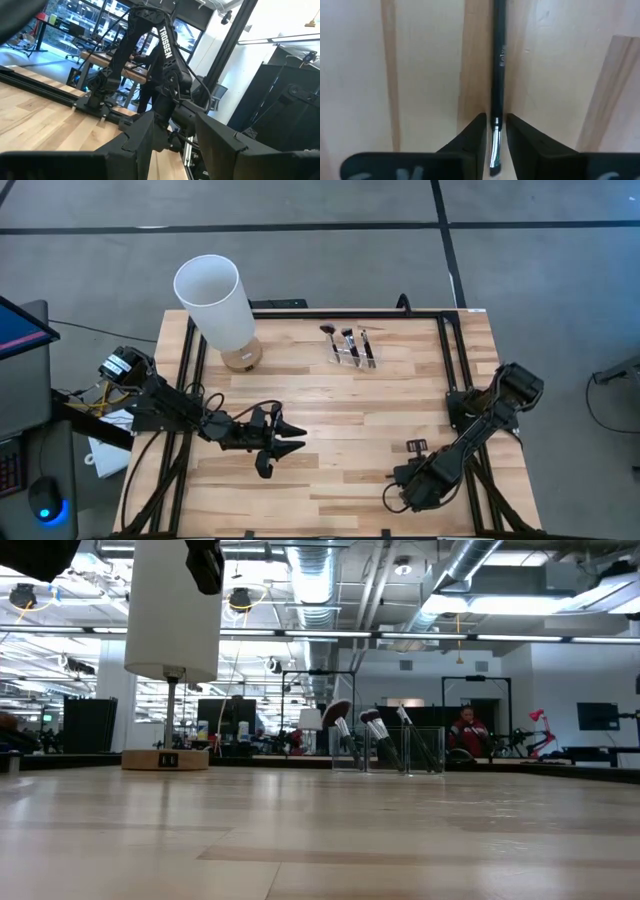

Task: Put items in baskets/containers
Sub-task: Put the black eyeshadow brush into the transparent organizer

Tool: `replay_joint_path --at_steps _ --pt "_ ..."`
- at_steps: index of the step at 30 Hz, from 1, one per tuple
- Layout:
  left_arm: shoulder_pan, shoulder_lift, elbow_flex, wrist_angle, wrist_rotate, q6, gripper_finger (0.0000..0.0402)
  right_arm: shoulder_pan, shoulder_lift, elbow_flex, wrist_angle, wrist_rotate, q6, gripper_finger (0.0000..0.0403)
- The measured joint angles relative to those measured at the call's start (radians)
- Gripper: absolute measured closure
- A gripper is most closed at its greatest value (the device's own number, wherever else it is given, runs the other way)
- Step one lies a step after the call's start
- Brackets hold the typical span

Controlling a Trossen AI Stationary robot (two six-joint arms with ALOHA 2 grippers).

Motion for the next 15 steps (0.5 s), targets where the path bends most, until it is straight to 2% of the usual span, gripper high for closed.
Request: replay_joint_path --at_steps 6,10,15 --pt "0.0 0.0 0.0 0.0 0.0 0.0 0.0259 0.002 -0.006 -0.033 0.045 0.003 0.043 0.0355" --pt "0.0 0.0 0.0 0.0 0.0 0.0 0.0259 0.001 -0.005 -0.033 0.044 0.002 0.043 0.0379" --pt "0.0 0.0 0.0 0.0 0.0 0.0 0.0259 -0.008 0.002 0.009 -0.021 -0.002 0.014 0.0393"
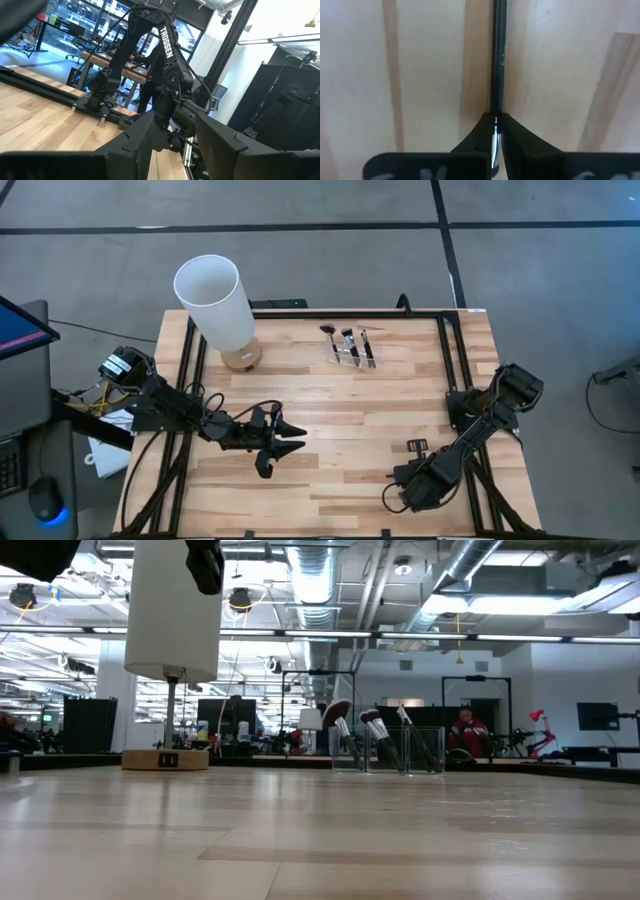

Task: Put items in baskets/containers
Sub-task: Put the black eyeshadow brush into the transparent organizer

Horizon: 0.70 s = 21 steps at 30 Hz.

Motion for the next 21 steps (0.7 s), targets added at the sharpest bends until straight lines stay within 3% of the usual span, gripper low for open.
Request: replay_joint_path --at_steps 5,12,21 --pt "0.0 0.0 0.0 0.0 0.0 0.0 0.0259 -0.027 0.002 0.059 -0.086 0.008 -0.041 0.0379" --pt "0.0 0.0 0.0 0.0 0.0 -0.018 0.0259 -0.096 0.0 0.121 -0.176 0.032 -0.173 0.0389" --pt "0.0 0.0 0.0 -0.002 0.0 -0.018 0.0259 -0.218 0.0 0.132 -0.157 0.083 -0.345 0.0382"
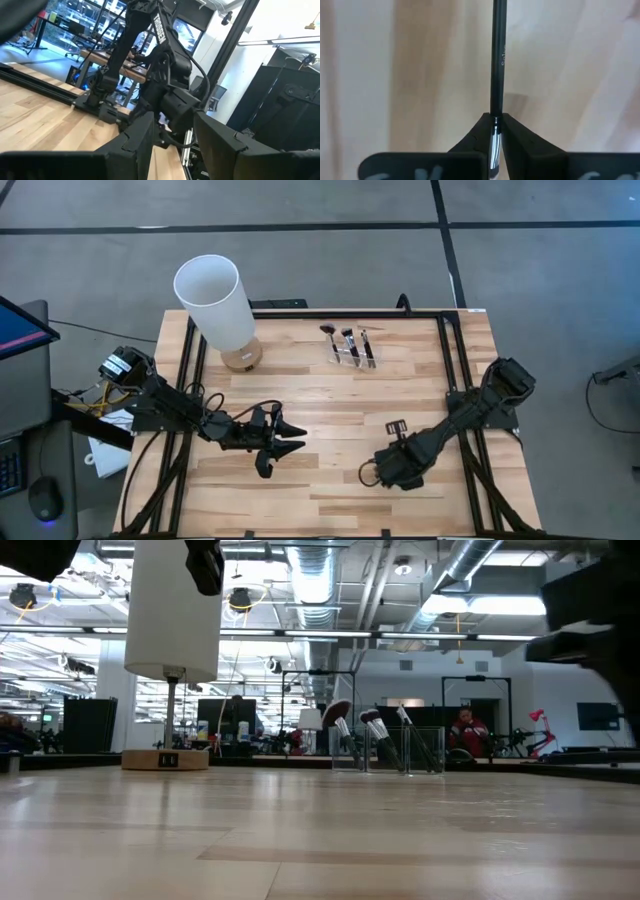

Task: Put items in baskets/containers
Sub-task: Put the black eyeshadow brush into the transparent organizer

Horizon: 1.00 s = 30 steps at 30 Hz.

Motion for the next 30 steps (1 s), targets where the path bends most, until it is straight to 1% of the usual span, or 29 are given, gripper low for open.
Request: replay_joint_path --at_steps 5,12,14,18,20,22,27,28,30 --pt "0.0 0.0 0.0 -0.009 0.0 0.0 0.0259 -0.067 0.0 0.0 0.031 0.056 -0.071 0.0388" --pt "0.0 0.0 0.0 -0.038 0.0 -0.002 0.0259 -0.123 -0.001 0.0 0.146 0.079 -0.149 0.0376" --pt "0.0 0.0 0.0 -0.093 0.0 -0.055 0.0259 -0.13 -0.002 0.001 0.14 0.079 -0.161 0.0376" --pt "0.027 0.019 0.0 -0.247 0.012 -0.245 0.0259 -0.131 -0.002 0.026 0.083 0.079 -0.196 0.0383" --pt "0.051 0.065 0.003 -0.259 0.054 -0.286 0.0259 -0.134 -0.002 0.037 0.068 0.079 -0.207 0.0385" --pt "0.068 0.123 0.03 -0.262 0.112 -0.295 0.0259 -0.138 -0.002 0.047 0.064 0.077 -0.21 0.0383" --pt "0.085 0.3 0.182 -0.258 0.242 -0.224 0.0258 -0.15 -0.002 0.065 0.057 0.077 -0.225 0.0373" --pt "0.091 0.33 0.213 -0.259 0.253 -0.221 0.0257 -0.15 -0.002 0.07 0.051 0.079 -0.233 0.0372" --pt "0.107 0.371 0.255 -0.256 0.255 -0.273 0.0253 -0.146 -0.002 0.081 0.028 0.08 -0.237 0.0375"
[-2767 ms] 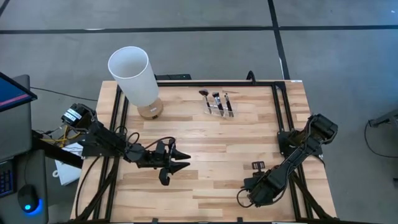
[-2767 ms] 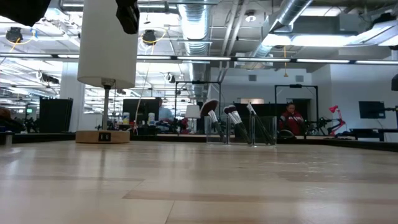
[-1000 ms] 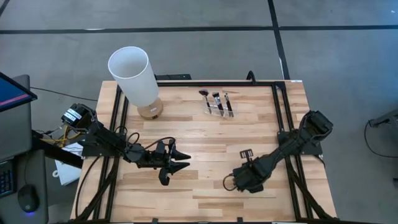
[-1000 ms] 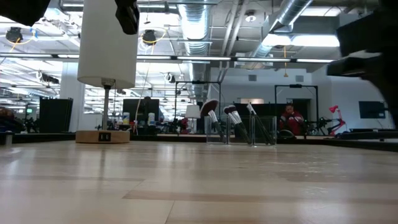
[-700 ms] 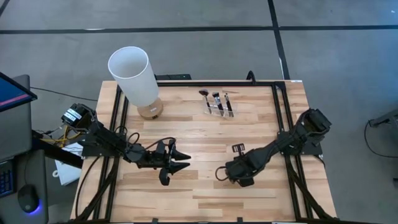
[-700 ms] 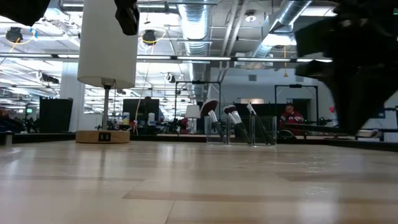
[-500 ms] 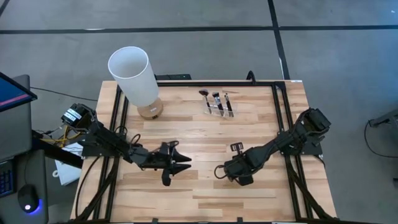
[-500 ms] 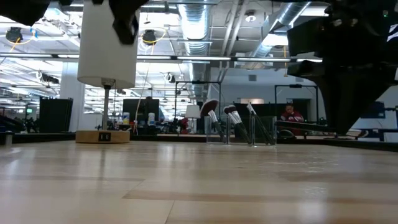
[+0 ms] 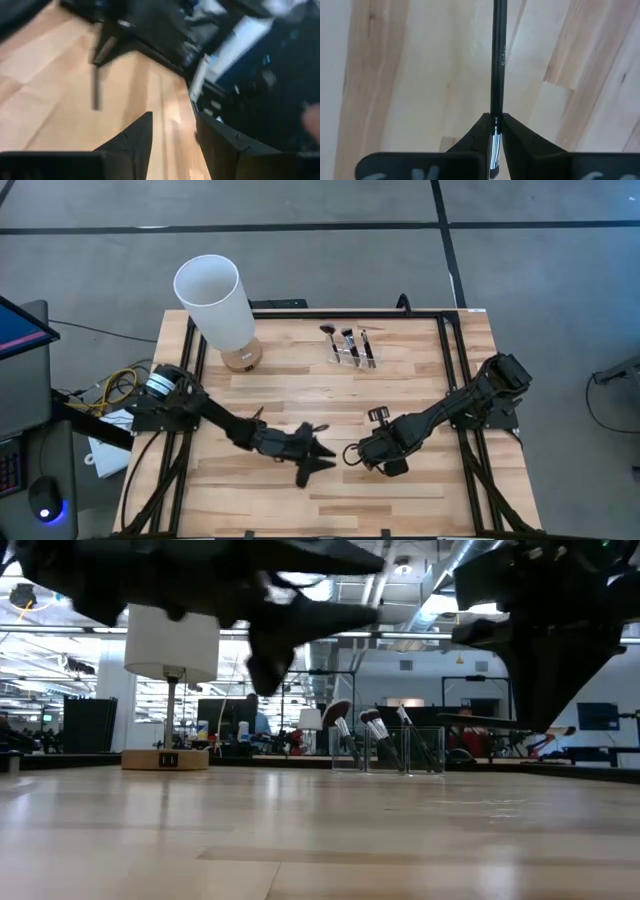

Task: Put items in baskets/containers
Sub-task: Put the black eyeshadow brush into the transparent organizer

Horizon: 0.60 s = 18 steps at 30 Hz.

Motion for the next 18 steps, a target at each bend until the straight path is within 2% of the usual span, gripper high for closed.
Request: replay_joint_path --at_steps 3,7,9,13,18 --pt "0.061 0.023 0.016 0.005 0.048 -0.114 0.0242 0.017 0.0 0.016 -0.041 -0.001 -0.006 0.0381" --pt "0.172 0.022 0.016 0.007 0.32 -0.259 0.0224 0.05 0.0 0.055 -0.119 0.01 -0.025 0.0382" --pt "0.215 0.022 0.016 0.006 0.423 -0.326 0.0216 0.065 0.0 0.078 -0.148 0.039 -0.025 0.0378" --pt "0.269 0.022 0.016 0.006 0.494 -0.434 0.0201 0.094 0.0 0.133 -0.174 0.127 -0.033 0.0375" --pt "0.315 0.022 0.021 -0.001 0.591 -0.564 0.019 0.111 0.0 0.189 -0.175 0.184 -0.086 0.0382"
